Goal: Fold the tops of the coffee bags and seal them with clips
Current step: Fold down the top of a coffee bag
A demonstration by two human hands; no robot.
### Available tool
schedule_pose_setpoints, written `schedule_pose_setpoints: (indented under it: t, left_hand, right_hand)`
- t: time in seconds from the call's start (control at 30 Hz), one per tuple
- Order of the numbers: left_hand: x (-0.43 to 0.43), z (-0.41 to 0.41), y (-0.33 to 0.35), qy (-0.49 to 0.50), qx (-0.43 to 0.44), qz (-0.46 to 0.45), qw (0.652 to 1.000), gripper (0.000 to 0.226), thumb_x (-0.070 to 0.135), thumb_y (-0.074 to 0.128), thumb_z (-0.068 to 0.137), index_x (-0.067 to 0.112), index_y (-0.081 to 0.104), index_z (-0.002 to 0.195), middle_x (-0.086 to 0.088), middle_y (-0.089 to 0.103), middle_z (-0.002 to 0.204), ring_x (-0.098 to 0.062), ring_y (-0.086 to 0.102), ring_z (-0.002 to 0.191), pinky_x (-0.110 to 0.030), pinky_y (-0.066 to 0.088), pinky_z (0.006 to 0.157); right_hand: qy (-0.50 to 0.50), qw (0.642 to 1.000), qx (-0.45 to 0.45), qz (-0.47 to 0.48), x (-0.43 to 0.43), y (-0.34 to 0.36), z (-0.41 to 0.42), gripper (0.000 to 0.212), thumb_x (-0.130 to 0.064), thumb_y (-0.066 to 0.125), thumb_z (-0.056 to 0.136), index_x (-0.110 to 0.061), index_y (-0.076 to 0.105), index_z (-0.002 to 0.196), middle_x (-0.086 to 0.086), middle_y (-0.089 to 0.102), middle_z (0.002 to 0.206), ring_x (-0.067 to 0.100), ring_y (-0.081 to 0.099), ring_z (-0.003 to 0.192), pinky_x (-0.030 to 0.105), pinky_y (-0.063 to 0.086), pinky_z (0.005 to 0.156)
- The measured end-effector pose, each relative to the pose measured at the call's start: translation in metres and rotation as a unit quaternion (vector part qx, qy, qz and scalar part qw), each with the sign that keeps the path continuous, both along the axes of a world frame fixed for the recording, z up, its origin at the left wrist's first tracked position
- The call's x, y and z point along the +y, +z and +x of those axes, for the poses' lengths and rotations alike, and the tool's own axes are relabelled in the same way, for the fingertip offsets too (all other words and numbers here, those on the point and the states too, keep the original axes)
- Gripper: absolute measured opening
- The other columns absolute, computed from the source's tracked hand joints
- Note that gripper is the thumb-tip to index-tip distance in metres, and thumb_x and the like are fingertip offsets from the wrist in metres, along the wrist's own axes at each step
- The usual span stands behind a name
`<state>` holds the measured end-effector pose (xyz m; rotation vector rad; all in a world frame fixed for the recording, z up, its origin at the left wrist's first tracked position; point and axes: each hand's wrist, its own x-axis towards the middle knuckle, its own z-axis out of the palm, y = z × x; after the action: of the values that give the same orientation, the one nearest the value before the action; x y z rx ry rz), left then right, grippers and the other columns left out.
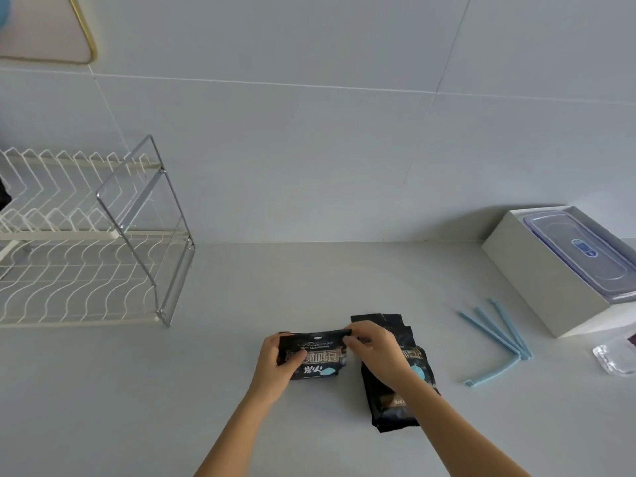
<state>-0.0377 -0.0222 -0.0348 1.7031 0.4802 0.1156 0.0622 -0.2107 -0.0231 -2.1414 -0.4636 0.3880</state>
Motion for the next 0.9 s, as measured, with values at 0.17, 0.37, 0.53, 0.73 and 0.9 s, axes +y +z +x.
schedule_pose_setpoints:
  t: [0.17, 0.37, 0.53, 0.73, 0.9]
  left_hand:
    - [0.002, 0.004, -0.01, 0.028, 0.012, -0.024, 0.999, 0.024, 0.006, 0.065, 0.084, 0.027, 0.057, 0.091, 0.004, 0.061, 0.096, 0.001, 0.057, 0.086, -0.01, 0.046, 0.064]
    - [0.01, 0.007, -0.02, 0.035, 0.045, -0.066, 0.996, 0.013, 0.017, 0.068, 0.083, 0.018, 0.058, 0.092, -0.003, 0.065, 0.098, -0.016, 0.063, 0.085, -0.026, 0.048, 0.068]
    - [0.011, 0.01, -0.019, -0.013, 0.085, -0.106, 0.991, 0.025, 0.017, 0.068, 0.083, 0.006, 0.058, 0.103, -0.008, 0.068, 0.1, -0.019, 0.063, 0.091, -0.022, 0.046, 0.066]
    - [-0.017, 0.008, -0.018, -0.024, 0.071, -0.075, 0.994, 0.022, 0.022, 0.066, 0.084, 0.008, 0.061, 0.101, -0.005, 0.069, 0.098, -0.01, 0.064, 0.086, -0.016, 0.046, 0.06]
    - [-0.017, 0.0, -0.022, 0.0, 0.061, -0.088, 0.994, 0.012, 0.025, 0.065, 0.085, 0.018, 0.065, 0.095, 0.002, 0.071, 0.094, -0.009, 0.066, 0.089, -0.014, 0.046, 0.06]
  right_hand:
    - [-0.201, 0.978, -0.048, 0.023, -0.057, -0.011, 0.022, 0.021, -0.013, 0.056, 0.09, -0.025, 0.062, 0.106, -0.005, 0.062, 0.106, 0.01, 0.061, 0.097, 0.026, 0.05, 0.08]
    - [-0.401, 0.89, 0.014, -0.215, -0.154, -0.031, 0.019, 0.059, 0.003, 0.043, 0.084, -0.023, 0.038, 0.136, 0.012, 0.033, 0.145, 0.032, 0.028, 0.132, 0.049, 0.03, 0.106]
    - [-0.334, 0.869, 0.041, -0.362, -0.192, -0.051, -0.003, 0.05, -0.01, 0.053, 0.086, -0.027, 0.042, 0.132, 0.012, 0.043, 0.137, 0.031, 0.032, 0.128, 0.047, 0.029, 0.105]
    - [-0.281, 0.918, -0.046, -0.278, -0.172, -0.056, -0.016, 0.021, -0.031, 0.069, 0.082, -0.021, 0.067, 0.1, 0.002, 0.063, 0.096, 0.022, 0.051, 0.1, 0.037, 0.043, 0.085]
    - [-0.321, 0.922, -0.039, -0.213, -0.163, -0.051, -0.019, 0.042, -0.002, 0.058, 0.086, -0.019, 0.05, 0.123, 0.008, 0.057, 0.107, 0.024, 0.057, 0.091, 0.035, 0.052, 0.069]
